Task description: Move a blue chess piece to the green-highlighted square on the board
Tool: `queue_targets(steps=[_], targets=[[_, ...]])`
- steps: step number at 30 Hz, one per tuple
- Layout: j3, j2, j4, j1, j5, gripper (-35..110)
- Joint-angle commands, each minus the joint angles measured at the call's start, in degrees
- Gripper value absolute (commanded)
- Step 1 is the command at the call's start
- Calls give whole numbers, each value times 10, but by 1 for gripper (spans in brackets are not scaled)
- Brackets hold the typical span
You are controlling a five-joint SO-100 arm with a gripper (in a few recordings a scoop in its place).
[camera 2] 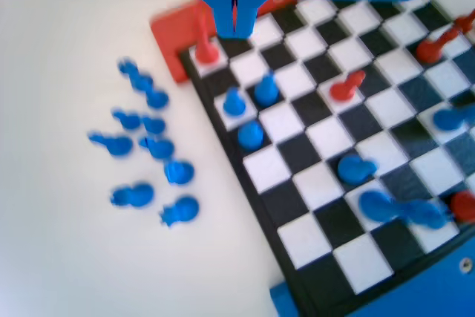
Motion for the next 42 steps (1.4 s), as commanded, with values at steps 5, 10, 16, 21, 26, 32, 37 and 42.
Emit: queue_targets(steps=[5,10,16,21,26,32,37,42], targets=[[-5,-32,-16,-44,-3,1],[1,-37,-33,-47,-14,12],[0,-38,-49,-33,-31,16],[-4,-54,-65,-12,-47,16],[-7,-69,-76,1,-61,15],[-4,-76,-80,-2,-67,15],[-6,-81,-82,-4,-67,15],[-15,-103,-82,-5,-65,14]])
